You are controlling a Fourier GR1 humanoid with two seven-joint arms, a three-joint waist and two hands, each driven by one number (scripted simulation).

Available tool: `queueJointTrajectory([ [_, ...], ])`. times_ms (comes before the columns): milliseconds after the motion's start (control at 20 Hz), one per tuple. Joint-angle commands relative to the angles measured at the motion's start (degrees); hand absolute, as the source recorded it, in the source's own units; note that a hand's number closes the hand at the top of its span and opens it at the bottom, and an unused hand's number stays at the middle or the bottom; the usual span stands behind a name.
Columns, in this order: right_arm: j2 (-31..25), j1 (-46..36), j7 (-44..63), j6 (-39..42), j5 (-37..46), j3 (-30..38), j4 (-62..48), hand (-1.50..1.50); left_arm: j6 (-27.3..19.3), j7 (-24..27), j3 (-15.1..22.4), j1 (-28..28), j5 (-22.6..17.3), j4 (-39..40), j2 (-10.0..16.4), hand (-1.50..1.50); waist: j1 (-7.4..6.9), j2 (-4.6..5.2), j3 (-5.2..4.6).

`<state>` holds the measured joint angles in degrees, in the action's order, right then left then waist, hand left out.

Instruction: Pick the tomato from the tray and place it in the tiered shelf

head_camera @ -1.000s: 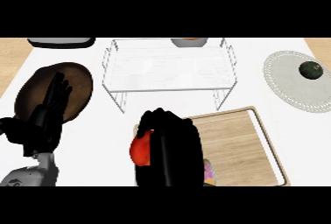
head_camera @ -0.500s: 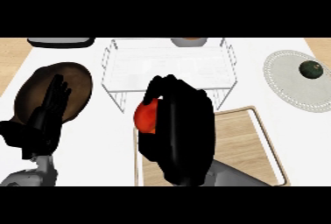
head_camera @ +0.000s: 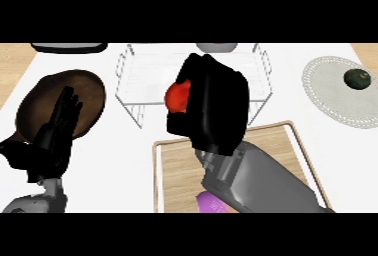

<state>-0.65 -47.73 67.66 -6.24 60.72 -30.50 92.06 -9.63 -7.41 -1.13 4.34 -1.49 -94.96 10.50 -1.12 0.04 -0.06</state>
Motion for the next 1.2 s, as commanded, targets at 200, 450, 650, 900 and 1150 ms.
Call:
queueJointTrajectory([
  [200,0.62,-3.77,3.51,-13.58,-0.98,3.1,-12.42,1.5,-0.76,1.3,0.36,0.58,1.22,1.73,-1.37,0.0,-0.13,0.19,0.03],
  [450,0.63,-2.42,-4.31,-21.5,-0.69,5.67,-20.42,1.5,0.6,-0.84,-0.77,-0.77,-0.15,-3.08,0.05,0.0,-0.29,0.13,0.06],
  [650,0.63,-6.03,-9.2,-22.04,-4.18,8.96,-28.56,1.5,0.35,0.1,-1.93,2.31,0.47,2.27,-0.16,0.0,0.24,0.2,0.04],
  [900,0.64,-8.94,-10.73,-32.66,-9.28,13.69,-34.45,1.5,0.5,-1.01,-0.74,0.08,0.69,-2.06,-0.41,0.0,-1.04,0.45,0.07],
  [1150,0.64,-9.3,-17.65,-35.43,-18.77,10.7,-42.14,-1.5,2.5,-0.18,-1.59,-1.22,-0.65,-1.08,-0.14,0.0,-0.94,0.36,0.06],
])
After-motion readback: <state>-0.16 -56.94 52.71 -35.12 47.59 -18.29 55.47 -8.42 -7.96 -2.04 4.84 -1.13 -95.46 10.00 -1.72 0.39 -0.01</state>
